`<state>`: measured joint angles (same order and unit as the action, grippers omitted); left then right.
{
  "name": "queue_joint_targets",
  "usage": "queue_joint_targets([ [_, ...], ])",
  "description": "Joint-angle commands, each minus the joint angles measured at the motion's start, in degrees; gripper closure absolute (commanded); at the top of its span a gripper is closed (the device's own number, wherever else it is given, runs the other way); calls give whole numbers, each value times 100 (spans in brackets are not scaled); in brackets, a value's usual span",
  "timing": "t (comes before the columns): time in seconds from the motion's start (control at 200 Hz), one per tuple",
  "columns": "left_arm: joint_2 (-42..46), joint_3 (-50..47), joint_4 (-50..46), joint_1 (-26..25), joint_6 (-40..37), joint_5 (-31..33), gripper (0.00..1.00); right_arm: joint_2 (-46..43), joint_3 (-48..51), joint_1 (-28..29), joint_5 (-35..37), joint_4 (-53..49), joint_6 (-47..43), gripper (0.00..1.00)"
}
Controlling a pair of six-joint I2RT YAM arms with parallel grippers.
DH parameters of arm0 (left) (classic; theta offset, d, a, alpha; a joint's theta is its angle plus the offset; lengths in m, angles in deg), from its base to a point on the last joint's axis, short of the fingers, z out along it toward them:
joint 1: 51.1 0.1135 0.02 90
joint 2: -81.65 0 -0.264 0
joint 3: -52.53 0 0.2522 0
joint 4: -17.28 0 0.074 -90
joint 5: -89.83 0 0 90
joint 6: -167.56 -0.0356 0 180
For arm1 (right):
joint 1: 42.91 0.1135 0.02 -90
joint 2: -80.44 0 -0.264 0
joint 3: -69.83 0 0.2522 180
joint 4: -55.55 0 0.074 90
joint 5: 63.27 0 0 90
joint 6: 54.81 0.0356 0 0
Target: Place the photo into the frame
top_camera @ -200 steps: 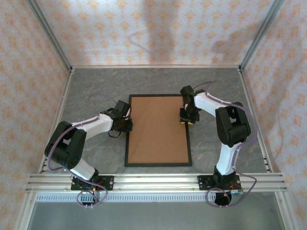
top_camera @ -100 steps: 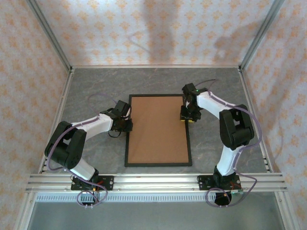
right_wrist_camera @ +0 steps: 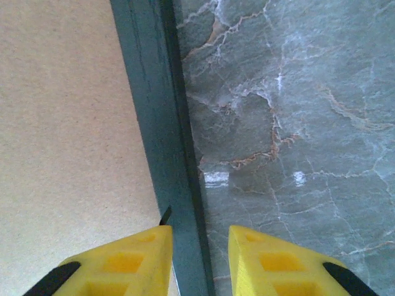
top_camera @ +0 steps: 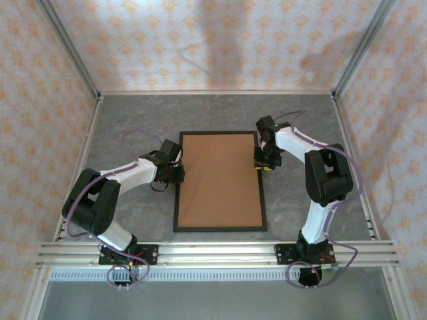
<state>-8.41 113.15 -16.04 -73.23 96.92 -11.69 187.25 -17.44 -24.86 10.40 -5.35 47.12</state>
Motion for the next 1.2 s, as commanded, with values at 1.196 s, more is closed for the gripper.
queue_joint_targets([
  [1.196,-249,72,6,-33,-119,-78,81,659,-71,844,377,35,265,63],
])
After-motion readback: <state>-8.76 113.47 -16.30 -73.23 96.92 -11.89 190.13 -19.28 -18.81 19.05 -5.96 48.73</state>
